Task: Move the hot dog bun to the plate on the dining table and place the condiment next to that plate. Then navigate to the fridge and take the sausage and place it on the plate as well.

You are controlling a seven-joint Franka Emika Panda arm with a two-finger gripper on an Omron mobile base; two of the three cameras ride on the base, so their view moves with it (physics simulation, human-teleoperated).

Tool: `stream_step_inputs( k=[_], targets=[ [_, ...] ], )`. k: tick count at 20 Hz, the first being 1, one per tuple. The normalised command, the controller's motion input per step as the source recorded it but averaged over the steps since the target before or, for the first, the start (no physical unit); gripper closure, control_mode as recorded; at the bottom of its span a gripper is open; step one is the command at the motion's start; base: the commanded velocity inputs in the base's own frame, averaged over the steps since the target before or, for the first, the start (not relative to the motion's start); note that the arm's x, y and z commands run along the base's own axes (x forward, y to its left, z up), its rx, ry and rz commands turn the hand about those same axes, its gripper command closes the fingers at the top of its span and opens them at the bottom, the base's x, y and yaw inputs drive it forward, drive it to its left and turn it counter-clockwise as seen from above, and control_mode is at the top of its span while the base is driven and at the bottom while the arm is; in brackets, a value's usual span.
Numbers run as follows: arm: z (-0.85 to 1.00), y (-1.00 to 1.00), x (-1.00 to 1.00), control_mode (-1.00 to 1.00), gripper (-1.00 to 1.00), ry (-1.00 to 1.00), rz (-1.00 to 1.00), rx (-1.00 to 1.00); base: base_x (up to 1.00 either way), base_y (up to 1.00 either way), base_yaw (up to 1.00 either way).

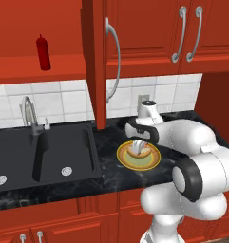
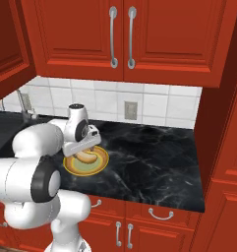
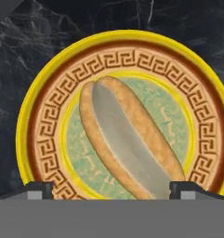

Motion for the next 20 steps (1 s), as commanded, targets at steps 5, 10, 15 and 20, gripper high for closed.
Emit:
stream_step_inputs(
  k=[5,10,15,20],
  targets=[
    [-0.42,0.0,0.48,-1.0,-1.0,0.04,0.02,0.0,0.0,0.0,0.0],
    [-0.36,0.0,0.38,-1.0,-1.0,0.0,0.01,0.0,0.0,0.0,0.0],
    [-0.52,-0.01,0.0,-1.0,-1.0,0.03,0.0,0.0,0.0,0.0,0.0],
    [-0.5,-0.14,-0.23,-1.0,-1.0,0.02,0.0,0.0,0.0,0.0,0.0]
  ],
)
